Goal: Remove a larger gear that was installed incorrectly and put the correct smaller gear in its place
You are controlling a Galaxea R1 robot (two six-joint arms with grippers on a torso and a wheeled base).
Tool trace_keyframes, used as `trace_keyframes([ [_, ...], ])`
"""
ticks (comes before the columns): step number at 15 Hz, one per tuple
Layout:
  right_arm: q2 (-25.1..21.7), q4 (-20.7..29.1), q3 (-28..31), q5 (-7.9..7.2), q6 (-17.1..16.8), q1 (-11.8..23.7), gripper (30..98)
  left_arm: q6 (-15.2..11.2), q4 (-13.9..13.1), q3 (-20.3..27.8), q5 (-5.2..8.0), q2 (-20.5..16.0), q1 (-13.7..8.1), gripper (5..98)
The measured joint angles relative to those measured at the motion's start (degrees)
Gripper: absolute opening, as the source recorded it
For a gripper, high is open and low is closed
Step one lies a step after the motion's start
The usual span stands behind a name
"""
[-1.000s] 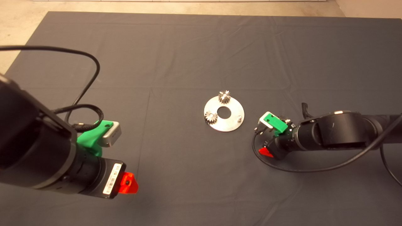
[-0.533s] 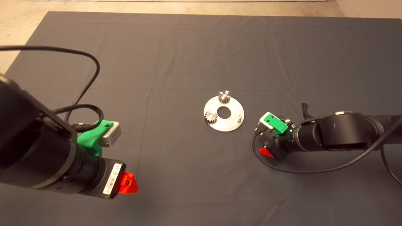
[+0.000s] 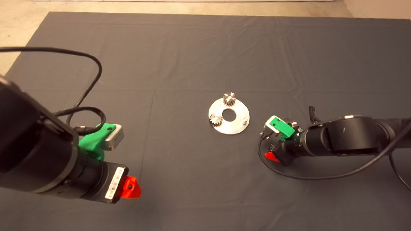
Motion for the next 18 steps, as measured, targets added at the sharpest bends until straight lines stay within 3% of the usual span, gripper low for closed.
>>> trace_keyframes([
  [3, 0.02, 0.0, 0.0, 0.0, 0.0, 0.0, 64.4, 0.0, -0.01, 0.0, 0.0, 0.0, 0.09, 97.8],
  [5, 0.0, 0.0, 0.02, -0.06, 0.0, 0.0, 60.0, 0.0, -0.05, 0.0, 0.0, 0.02, 0.49, 97.8],
  [18, 0.02, 0.0, 0.02, -0.13, 0.0, -0.02, 59.9, 0.0, -0.11, 0.0, 0.0, 0.0, 0.62, 97.8],
])
